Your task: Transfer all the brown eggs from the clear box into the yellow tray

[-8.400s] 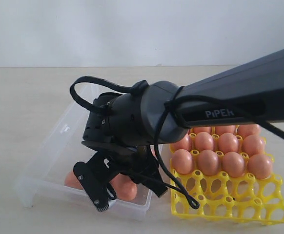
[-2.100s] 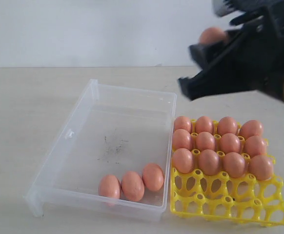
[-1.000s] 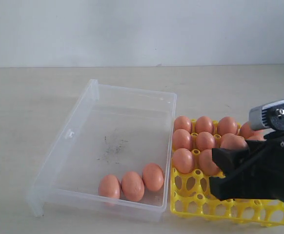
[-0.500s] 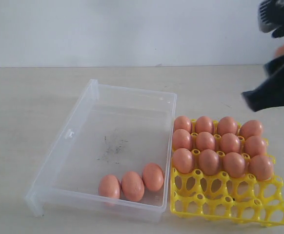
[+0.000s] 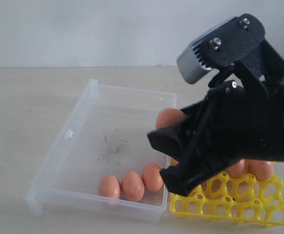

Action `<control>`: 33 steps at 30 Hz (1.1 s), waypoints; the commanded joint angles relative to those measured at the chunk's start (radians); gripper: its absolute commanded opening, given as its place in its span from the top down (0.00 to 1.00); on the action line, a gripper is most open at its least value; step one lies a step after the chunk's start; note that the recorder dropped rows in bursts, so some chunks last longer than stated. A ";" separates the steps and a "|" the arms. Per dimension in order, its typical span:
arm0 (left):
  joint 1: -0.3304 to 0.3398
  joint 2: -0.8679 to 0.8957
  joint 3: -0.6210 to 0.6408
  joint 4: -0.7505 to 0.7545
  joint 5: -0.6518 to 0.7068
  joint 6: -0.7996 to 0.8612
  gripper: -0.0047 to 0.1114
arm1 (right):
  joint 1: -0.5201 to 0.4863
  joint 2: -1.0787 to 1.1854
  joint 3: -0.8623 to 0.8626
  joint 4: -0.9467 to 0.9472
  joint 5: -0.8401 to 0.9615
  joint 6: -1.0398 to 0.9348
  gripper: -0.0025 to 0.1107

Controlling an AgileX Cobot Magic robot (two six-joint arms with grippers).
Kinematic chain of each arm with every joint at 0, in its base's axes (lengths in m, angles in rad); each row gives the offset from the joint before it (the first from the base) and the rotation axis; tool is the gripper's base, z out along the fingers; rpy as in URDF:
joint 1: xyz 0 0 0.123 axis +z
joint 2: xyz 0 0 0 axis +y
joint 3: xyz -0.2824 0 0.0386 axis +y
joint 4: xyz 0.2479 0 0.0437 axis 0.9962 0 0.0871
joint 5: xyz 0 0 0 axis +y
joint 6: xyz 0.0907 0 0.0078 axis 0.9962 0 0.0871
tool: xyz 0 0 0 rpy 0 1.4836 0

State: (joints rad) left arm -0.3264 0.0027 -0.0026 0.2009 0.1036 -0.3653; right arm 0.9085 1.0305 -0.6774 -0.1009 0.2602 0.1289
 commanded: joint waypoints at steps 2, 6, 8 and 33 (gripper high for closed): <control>-0.008 -0.003 0.003 -0.002 -0.003 -0.008 0.92 | -0.032 0.034 0.220 0.071 -0.611 -0.058 0.98; -0.008 -0.003 0.003 -0.002 -0.005 -0.008 0.92 | -0.114 0.095 0.332 0.341 -0.683 -0.259 0.98; -0.008 -0.003 0.003 -0.002 -0.005 -0.008 0.92 | -0.141 0.127 0.391 0.392 -0.757 -0.323 0.98; -0.008 -0.003 0.003 -0.002 -0.001 -0.008 0.92 | -0.144 0.568 0.538 0.128 -1.352 -0.141 0.98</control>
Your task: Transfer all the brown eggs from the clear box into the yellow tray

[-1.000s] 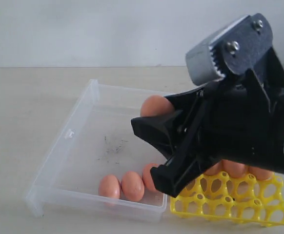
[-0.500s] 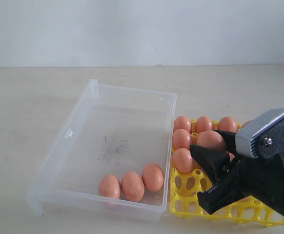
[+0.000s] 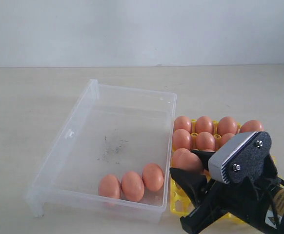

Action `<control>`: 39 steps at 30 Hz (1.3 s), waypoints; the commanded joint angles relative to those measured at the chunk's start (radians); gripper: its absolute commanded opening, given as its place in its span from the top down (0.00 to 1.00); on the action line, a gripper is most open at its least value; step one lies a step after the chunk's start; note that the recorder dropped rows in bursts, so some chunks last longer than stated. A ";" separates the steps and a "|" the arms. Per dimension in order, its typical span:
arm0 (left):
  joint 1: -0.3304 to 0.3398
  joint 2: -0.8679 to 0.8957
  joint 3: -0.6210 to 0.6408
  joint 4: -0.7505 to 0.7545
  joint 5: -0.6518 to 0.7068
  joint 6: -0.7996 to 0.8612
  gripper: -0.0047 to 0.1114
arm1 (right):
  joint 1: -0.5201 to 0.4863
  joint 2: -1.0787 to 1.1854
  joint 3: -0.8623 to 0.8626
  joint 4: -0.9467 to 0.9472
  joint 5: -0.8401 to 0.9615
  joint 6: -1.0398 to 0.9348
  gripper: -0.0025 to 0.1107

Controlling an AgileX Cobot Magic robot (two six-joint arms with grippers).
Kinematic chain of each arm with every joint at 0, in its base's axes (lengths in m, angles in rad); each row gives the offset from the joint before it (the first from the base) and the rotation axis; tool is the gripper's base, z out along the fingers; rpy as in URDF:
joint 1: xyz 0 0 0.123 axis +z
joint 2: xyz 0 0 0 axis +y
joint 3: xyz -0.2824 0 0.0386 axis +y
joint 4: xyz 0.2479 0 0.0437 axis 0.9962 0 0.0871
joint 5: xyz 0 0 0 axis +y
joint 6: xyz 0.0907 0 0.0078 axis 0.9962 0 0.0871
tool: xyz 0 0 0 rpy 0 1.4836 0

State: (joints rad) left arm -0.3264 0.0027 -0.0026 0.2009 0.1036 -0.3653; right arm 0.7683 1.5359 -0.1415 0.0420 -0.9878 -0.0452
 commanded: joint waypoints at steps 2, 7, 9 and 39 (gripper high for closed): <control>-0.008 -0.003 0.003 -0.002 -0.001 -0.008 0.92 | -0.004 0.088 0.000 -0.015 -0.114 0.045 0.98; -0.008 -0.003 0.003 -0.002 -0.001 -0.008 0.92 | -0.004 0.149 -0.001 -0.012 -0.122 0.108 0.98; -0.008 -0.003 0.003 -0.002 -0.001 -0.008 0.92 | -0.004 0.163 -0.001 -0.006 -0.129 0.140 0.98; -0.008 -0.003 0.003 -0.002 0.000 -0.008 0.92 | -0.004 0.246 -0.101 0.052 -0.022 0.259 0.98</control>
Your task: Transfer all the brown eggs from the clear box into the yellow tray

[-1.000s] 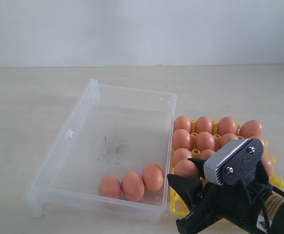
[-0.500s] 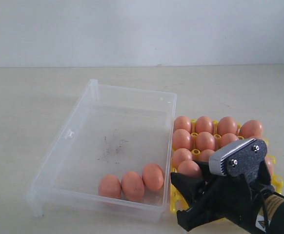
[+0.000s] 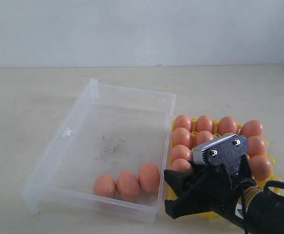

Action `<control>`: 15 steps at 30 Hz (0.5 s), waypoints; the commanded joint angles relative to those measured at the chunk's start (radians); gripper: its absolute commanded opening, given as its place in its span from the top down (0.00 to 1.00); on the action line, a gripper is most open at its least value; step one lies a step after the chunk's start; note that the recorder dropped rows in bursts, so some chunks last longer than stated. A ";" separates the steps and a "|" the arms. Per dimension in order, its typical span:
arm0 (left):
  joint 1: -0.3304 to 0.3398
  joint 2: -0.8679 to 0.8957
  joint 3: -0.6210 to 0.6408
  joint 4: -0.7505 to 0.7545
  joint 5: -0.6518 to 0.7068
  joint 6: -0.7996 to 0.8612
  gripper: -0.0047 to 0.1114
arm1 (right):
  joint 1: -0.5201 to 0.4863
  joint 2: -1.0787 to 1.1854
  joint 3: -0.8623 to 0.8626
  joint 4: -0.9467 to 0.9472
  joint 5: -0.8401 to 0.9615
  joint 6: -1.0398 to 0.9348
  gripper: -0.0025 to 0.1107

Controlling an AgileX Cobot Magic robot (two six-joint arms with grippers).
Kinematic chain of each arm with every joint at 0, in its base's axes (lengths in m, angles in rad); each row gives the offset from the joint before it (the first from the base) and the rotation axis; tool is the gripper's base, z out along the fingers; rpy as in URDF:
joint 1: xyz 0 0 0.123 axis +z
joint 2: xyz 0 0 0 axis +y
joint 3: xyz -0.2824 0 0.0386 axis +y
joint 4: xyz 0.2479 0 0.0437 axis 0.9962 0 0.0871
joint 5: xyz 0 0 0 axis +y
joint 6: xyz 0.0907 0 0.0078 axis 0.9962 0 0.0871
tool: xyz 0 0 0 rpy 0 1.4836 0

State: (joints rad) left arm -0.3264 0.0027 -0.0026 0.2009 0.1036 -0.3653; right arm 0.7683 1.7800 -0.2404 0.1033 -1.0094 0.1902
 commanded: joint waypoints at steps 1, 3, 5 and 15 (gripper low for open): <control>-0.008 -0.003 0.003 -0.002 0.000 -0.008 0.92 | -0.004 0.001 -0.003 -0.009 0.000 0.026 0.98; -0.008 -0.003 0.003 -0.002 0.000 -0.008 0.92 | -0.004 0.001 -0.003 -0.009 0.000 0.029 0.98; -0.008 -0.003 0.003 -0.002 0.000 -0.008 0.92 | -0.004 0.001 -0.003 -0.009 0.000 0.031 0.98; -0.008 -0.003 0.003 -0.002 -0.005 -0.008 0.92 | -0.004 0.001 -0.003 -0.009 0.033 0.031 0.89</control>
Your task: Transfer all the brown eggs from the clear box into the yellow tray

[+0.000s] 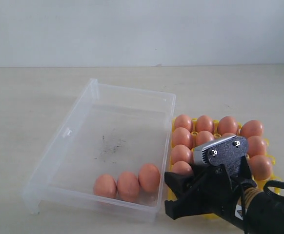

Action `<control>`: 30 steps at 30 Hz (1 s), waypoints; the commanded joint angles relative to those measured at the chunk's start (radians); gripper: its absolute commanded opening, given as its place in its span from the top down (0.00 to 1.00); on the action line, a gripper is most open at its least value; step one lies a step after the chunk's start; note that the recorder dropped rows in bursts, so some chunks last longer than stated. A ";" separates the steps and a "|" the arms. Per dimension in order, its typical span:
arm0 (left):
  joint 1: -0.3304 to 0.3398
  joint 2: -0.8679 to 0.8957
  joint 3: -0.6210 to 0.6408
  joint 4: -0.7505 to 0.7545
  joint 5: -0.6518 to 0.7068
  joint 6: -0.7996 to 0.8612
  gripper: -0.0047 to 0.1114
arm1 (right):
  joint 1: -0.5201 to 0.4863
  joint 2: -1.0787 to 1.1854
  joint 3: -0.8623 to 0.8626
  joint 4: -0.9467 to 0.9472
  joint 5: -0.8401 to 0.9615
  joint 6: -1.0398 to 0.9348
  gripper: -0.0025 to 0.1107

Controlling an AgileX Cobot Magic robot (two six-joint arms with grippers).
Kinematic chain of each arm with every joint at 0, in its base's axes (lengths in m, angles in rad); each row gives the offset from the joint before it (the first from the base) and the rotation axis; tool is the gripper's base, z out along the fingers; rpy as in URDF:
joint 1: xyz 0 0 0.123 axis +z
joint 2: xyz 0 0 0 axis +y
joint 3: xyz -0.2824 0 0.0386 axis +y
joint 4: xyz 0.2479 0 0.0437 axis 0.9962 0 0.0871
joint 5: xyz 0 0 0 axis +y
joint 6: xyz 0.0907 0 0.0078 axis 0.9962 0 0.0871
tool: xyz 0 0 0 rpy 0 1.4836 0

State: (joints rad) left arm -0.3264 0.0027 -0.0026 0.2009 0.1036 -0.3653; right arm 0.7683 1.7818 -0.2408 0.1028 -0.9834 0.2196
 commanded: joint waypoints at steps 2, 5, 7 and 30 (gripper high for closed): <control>-0.008 -0.003 0.003 -0.002 -0.005 -0.008 0.92 | -0.004 0.000 -0.002 -0.009 0.010 0.002 0.76; -0.008 -0.003 0.003 -0.002 -0.005 -0.008 0.92 | -0.004 0.000 -0.002 -0.001 0.017 0.011 0.55; -0.008 -0.003 0.003 -0.002 -0.005 -0.008 0.92 | -0.004 0.000 -0.002 0.015 0.019 0.022 0.46; -0.008 -0.003 0.003 -0.002 -0.002 -0.008 0.92 | -0.002 -0.377 -0.007 0.012 0.147 0.033 0.45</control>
State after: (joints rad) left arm -0.3264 0.0027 -0.0026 0.2009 0.1036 -0.3653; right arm 0.7683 1.4581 -0.2407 0.1203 -0.9032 0.2480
